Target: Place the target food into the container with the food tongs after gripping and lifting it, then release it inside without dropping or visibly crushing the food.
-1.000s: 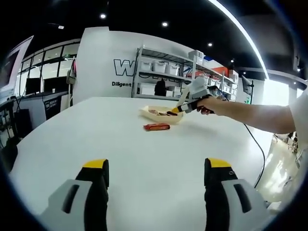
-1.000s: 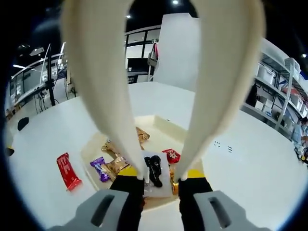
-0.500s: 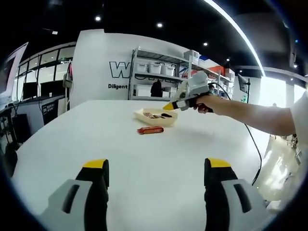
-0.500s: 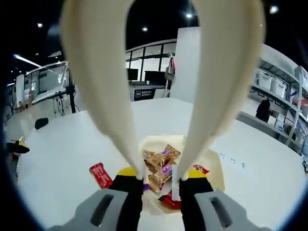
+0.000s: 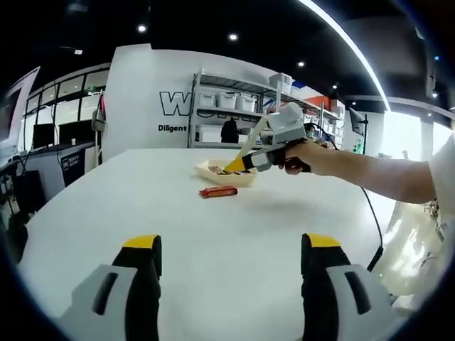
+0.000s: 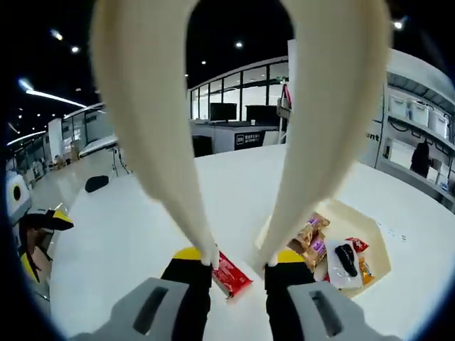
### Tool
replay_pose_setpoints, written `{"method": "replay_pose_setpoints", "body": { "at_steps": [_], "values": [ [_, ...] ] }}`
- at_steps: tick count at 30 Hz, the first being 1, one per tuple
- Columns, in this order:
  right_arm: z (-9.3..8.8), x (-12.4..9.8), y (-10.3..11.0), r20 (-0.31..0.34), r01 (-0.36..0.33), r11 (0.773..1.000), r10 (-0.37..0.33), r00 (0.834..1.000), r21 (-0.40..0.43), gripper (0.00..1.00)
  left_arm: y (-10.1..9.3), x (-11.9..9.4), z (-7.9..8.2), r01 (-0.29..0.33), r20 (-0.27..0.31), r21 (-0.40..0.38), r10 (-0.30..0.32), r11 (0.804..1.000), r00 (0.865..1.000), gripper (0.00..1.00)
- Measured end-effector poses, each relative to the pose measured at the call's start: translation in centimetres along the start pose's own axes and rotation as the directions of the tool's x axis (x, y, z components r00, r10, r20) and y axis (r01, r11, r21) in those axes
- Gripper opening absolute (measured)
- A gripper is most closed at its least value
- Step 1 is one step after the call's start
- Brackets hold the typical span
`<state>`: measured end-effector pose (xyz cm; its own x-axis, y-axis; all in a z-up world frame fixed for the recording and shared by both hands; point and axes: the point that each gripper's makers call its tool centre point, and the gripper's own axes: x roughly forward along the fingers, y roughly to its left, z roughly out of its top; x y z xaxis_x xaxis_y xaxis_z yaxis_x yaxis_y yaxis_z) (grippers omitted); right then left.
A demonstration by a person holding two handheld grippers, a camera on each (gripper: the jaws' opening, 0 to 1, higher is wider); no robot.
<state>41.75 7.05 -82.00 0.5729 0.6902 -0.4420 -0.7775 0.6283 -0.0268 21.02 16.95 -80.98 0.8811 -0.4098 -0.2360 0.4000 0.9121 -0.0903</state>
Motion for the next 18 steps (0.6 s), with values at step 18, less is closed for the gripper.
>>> {"method": "replay_pose_setpoints", "body": {
  "at_steps": [18],
  "values": [
    [-3.3,1.0,2.0,-0.082,-0.04,0.997,0.046,0.996,0.066,0.23,-0.7,-0.6,-0.3,0.014,-0.002,0.006,-0.014,1.0,1.0,0.78]
  ]
}}
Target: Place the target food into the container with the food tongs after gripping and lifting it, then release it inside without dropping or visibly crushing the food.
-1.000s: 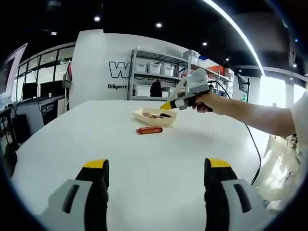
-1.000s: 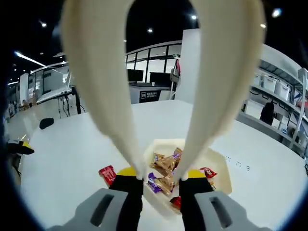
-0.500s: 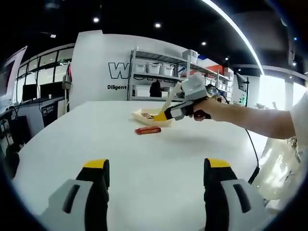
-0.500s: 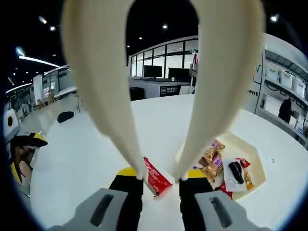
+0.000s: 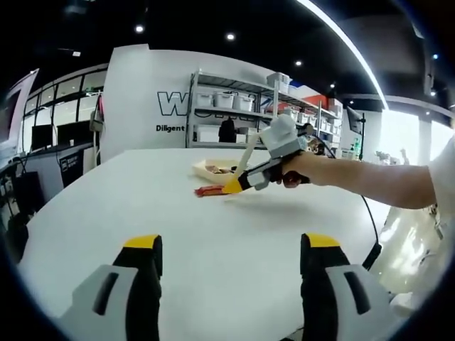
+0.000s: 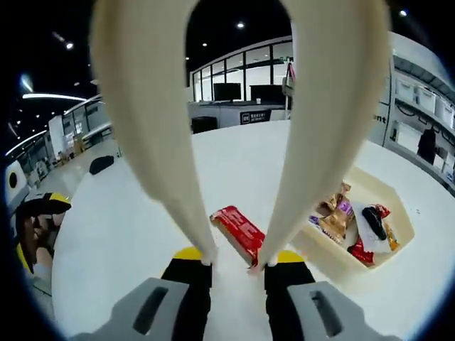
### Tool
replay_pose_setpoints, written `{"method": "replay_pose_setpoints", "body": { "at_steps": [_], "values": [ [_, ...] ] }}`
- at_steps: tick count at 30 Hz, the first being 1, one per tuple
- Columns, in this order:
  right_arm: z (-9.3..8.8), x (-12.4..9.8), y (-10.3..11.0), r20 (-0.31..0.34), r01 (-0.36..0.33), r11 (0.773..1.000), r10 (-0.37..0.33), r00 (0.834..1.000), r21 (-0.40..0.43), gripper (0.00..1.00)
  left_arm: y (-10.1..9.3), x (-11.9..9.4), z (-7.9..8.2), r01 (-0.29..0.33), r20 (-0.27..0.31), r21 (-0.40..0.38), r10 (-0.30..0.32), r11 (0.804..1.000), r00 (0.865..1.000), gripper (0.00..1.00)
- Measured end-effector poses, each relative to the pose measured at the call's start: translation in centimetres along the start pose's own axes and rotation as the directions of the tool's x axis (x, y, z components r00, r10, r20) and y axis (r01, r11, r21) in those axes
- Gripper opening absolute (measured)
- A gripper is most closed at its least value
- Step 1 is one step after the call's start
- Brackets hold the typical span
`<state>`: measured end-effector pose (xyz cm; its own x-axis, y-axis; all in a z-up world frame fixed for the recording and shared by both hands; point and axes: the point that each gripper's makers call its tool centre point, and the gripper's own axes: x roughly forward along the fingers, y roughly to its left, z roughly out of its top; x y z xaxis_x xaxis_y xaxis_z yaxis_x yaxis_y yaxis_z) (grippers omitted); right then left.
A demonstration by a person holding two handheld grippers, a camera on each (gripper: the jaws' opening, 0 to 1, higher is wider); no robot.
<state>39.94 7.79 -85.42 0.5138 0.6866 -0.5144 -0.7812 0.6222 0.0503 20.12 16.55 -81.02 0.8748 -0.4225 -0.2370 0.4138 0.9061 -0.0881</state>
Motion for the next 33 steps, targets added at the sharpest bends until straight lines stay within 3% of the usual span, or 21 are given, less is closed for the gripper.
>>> {"method": "replay_pose_setpoints", "body": {
  "at_steps": [7,8,11,12,18,24,27,33],
  "values": [
    [0.4,0.7,2.6,0.006,-0.053,0.998,0.053,0.999,0.029,0.23,-0.2,-0.4,0.1,0.005,0.007,0.0,-0.005,1.0,1.0,0.78],
    [0.5,0.8,3.7,0.006,-0.084,0.996,0.083,0.996,0.029,0.23,-0.1,-0.7,0.2,0.004,0.012,-0.001,-0.004,1.0,1.0,0.78],
    [0.6,1.0,4.9,-0.002,-0.106,0.994,0.106,0.994,-0.008,0.23,0.1,-0.9,0.2,-0.002,0.019,0.0,0.002,1.0,1.0,0.78],
    [1.1,1.1,4.7,0.011,-0.087,0.995,0.088,0.996,-0.039,0.23,0.2,-1.1,0.0,-0.005,0.014,-0.003,0.005,1.0,1.0,0.78],
    [2.5,1.2,3.1,0.062,-0.031,0.999,0.033,0.998,-0.033,0.24,0.7,-1.9,0.0,-0.019,0.018,-0.001,0.019,1.0,1.0,0.77],
    [2.3,3.0,2.3,0.049,-0.033,0.999,0.035,0.998,-0.043,0.25,1.2,-2.5,0.0,-0.041,0.017,-0.002,0.041,0.999,0.999,0.77],
    [1.9,3.8,1.9,0.019,-0.019,0.995,0.022,1.0,-0.102,0.26,1.5,-2.7,0.1,-0.051,0.019,-0.004,0.051,0.999,0.998,0.77],
    [1.7,4.8,1.8,0.012,-0.029,0.995,0.031,0.999,-0.098,0.26,2.0,-2.4,-0.1,-0.066,0.008,-0.025,0.066,0.997,0.998,0.8]
  ]
}}
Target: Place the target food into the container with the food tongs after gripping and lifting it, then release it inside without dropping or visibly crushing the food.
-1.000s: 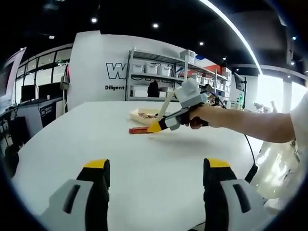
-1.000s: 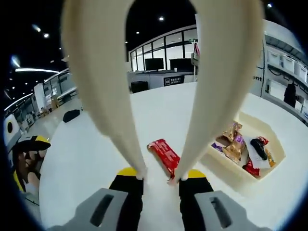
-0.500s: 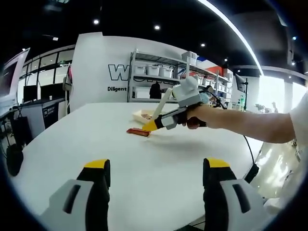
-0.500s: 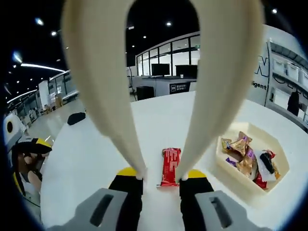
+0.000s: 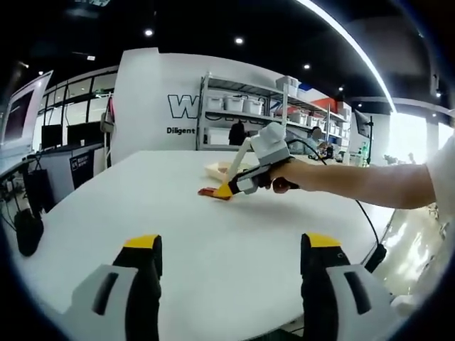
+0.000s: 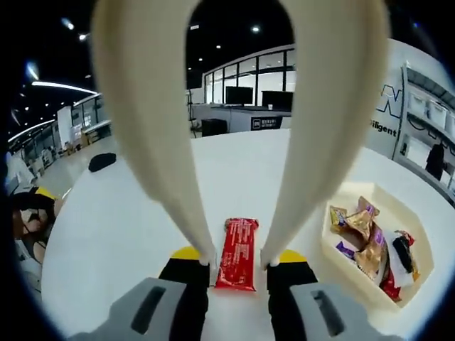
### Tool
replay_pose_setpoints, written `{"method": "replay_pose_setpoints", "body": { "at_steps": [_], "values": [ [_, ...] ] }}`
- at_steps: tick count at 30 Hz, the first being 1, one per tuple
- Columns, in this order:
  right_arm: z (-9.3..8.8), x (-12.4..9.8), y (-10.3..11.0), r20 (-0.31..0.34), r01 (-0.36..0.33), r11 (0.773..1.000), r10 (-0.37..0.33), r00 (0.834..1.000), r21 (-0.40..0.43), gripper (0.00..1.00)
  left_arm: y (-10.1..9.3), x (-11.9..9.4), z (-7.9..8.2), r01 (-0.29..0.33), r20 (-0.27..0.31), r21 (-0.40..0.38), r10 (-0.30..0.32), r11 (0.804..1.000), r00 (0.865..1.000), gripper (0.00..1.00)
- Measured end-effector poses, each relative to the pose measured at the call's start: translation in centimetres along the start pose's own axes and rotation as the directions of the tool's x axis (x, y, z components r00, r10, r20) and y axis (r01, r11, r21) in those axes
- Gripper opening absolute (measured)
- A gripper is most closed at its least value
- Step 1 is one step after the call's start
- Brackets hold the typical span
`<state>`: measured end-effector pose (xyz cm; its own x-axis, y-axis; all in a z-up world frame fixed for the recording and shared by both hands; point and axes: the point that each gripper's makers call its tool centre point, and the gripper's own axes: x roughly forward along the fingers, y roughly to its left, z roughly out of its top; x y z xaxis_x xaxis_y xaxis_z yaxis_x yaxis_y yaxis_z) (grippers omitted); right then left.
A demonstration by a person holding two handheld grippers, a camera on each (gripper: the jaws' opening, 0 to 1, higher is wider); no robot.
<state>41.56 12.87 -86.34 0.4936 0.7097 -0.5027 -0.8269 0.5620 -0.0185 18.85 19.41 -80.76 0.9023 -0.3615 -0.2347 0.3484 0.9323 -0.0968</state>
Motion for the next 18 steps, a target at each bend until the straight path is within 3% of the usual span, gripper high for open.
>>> {"method": "replay_pose_setpoints", "body": {
  "at_steps": [4,6,12,14,15,18],
  "values": [
    [-0.6,0.7,0.1,-0.024,0.003,0.999,-0.004,1.0,-0.039,0.25,-0.2,0.1,0.1,0.003,-0.001,0.004,-0.003,1.0,1.0,0.83],
    [-0.6,0.6,0.2,-0.027,-0.006,0.998,0.007,1.0,0.058,0.23,-0.2,0.1,0.1,0.007,-0.002,0.008,-0.007,1.0,1.0,0.83],
    [-0.6,0.3,0.4,-0.045,0.013,0.999,-0.011,0.999,0.046,0.17,-0.2,0.2,0.1,0.003,0.002,-0.001,-0.003,1.0,1.0,0.83],
    [-0.5,0.1,0.6,-0.044,0.005,0.996,-0.001,0.999,0.086,0.17,-0.3,0.2,0.2,0.004,0.009,-0.004,-0.004,1.0,1.0,0.82],
    [0.2,0.0,0.6,0.012,-0.004,0.987,0.002,1.0,0.16,0.17,-0.4,0.2,0.2,0.005,0.01,-0.005,-0.005,1.0,1.0,0.82],
    [1.3,-0.8,1.1,0.08,-0.055,0.96,0.034,0.996,0.275,0.17,-0.7,0.3,-0.1,0.008,0.009,-0.014,-0.008,1.0,1.0,0.82]
  ]
}}
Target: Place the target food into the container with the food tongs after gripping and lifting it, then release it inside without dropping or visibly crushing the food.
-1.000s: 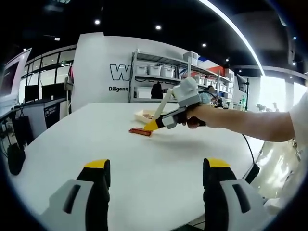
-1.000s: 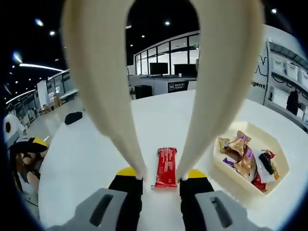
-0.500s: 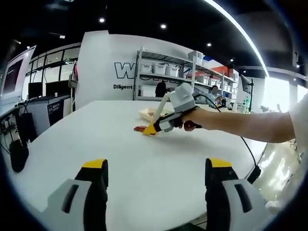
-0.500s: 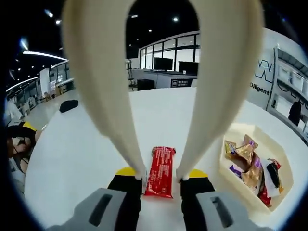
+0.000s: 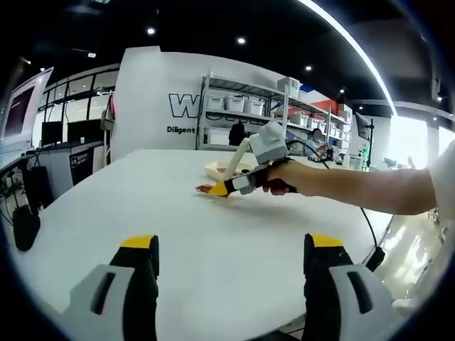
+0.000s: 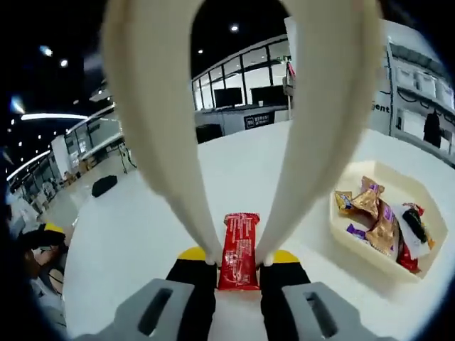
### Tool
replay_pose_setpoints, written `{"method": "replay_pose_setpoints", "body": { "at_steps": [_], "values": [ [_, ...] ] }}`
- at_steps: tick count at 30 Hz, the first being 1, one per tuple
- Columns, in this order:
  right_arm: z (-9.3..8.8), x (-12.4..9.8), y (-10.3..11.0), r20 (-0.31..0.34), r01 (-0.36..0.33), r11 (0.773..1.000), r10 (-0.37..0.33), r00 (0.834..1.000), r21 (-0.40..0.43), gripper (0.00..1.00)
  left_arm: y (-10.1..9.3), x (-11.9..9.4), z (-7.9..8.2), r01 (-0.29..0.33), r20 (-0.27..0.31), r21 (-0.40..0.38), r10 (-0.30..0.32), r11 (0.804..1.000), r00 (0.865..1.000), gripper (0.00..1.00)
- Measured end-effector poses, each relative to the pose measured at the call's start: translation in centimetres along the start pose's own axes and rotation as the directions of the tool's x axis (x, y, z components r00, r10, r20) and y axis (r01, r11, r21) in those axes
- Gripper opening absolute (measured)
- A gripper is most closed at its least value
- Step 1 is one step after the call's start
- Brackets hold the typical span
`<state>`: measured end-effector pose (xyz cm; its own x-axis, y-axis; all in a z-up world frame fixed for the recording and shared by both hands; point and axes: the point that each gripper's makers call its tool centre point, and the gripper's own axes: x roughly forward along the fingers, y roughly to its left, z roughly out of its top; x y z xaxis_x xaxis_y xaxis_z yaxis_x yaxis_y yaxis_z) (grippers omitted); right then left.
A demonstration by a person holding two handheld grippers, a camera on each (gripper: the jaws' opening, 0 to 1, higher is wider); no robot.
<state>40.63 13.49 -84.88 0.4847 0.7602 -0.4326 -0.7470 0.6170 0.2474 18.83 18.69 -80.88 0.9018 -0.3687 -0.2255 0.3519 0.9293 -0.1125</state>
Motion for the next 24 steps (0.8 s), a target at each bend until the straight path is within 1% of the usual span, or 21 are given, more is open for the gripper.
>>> {"method": "replay_pose_setpoints", "body": {
  "at_steps": [2,5,8,9,10,11,13,14,15,17,19,21,22,24],
  "values": [
    [0.6,-1.0,-0.2,0.017,0.01,1.0,-0.01,1.0,0.006,0.17,-0.3,0.2,-0.2,0.007,-0.007,-0.007,-0.007,1.0,1.0,0.82],
    [2.3,-2.7,-0.6,0.068,0.014,1.0,-0.015,0.998,0.009,0.17,-0.7,0.6,-0.1,0.016,-0.007,0.004,-0.016,1.0,1.0,0.82],
    [3.8,-4.5,-2.3,0.112,0.049,0.999,-0.049,0.993,0.001,0.17,-1.1,1.1,0.0,0.026,-0.01,0.004,-0.026,1.0,1.0,0.82],
    [4.1,-5.4,-3.3,0.112,0.077,0.997,-0.076,0.991,-0.003,0.17,-1.4,1.2,0.0,0.031,-0.009,0.005,-0.031,1.0,0.999,0.82],
    [4.2,-5.7,-3.7,0.113,0.088,0.996,-0.086,0.99,-0.006,0.17,-1.7,1.4,0.1,0.037,-0.007,0.008,-0.037,0.999,0.999,0.82],
    [4.5,-6.2,-4.7,0.123,0.114,0.993,-0.112,0.986,-0.015,0.17,-1.9,1.5,0.1,0.042,-0.009,0.01,-0.042,0.999,0.999,0.82],
    [4.9,-7.8,-6.9,0.14,0.134,0.988,-0.143,0.98,0.075,0.17,-2.3,1.7,0.0,0.052,-0.015,0.012,-0.052,0.999,0.999,0.82],
    [5.0,-8.2,-7.5,0.147,0.136,0.985,-0.15,0.978,0.102,0.17,-2.5,1.8,0.0,0.057,-0.018,0.009,-0.057,0.998,0.998,0.82],
    [5.1,-8.5,-8.1,0.147,0.138,0.985,-0.153,0.977,0.107,0.17,-2.7,1.9,0.0,0.063,-0.019,0.007,-0.063,0.998,0.998,0.82],
    [5.1,-9.2,-10.1,0.145,0.192,0.978,-0.203,0.968,0.086,0.17,-2.9,2.1,0.2,0.065,-0.015,0.01,-0.065,0.998,0.998,0.82],
    [5.2,-9.5,-11.3,0.15,0.206,0.972,-0.221,0.964,0.108,0.17,-3.0,2.2,0.4,0.067,-0.013,0.014,-0.067,0.998,0.998,0.82],
    [5.0,-9.7,-12.1,0.145,0.231,0.966,-0.246,0.958,0.112,0.17,-3.0,2.4,0.5,0.066,-0.014,0.017,-0.065,0.998,0.998,0.81],
    [5.0,-9.7,-12.3,0.143,0.237,0.965,-0.251,0.957,0.111,0.17,-2.9,2.4,0.5,0.064,-0.014,0.017,-0.064,0.998,0.998,0.81],
    [4.7,-9.3,-13.7,0.129,0.261,0.959,-0.275,0.953,0.114,0.17,-2.8,2.4,0.5,0.062,-0.014,0.017,-0.061,0.998,0.998,0.81]
  ]
}}
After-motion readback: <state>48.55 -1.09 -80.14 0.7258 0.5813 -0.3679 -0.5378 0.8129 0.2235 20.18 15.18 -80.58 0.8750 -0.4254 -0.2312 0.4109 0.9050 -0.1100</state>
